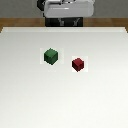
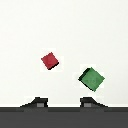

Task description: Place the red cube on top of the green cube.

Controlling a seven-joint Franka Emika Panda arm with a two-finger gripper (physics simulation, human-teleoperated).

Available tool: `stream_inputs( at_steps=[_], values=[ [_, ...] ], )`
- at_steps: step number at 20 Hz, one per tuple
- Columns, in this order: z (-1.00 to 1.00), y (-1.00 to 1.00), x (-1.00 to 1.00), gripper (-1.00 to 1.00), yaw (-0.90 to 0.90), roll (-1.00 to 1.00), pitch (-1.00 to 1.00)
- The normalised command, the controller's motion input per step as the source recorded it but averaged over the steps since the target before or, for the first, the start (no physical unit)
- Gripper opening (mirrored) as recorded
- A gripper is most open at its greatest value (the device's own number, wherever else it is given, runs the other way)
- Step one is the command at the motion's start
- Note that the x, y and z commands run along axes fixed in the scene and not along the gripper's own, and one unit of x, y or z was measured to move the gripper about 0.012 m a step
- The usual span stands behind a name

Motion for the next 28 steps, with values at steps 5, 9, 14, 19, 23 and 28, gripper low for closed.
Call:
stream_inputs(
  at_steps=[5,9,14,19,23,28],
  values=[
    [0.0,0.0,0.0,1.0,0.0,0.0,0.0],
    [0.0,0.25,0.0,1.0,0.0,0.0,0.0],
    [0.0,0.6,0.0,1.0,0.0,0.0,0.0],
    [0.0,0.0,0.6,1.0,0.0,0.0,0.0],
    [0.0,0.0,0.75,1.0,0.04,0.0,0.0],
    [0.0,-0.2,0.4,1.0,0.09,0.0,0.0]
  ],
)
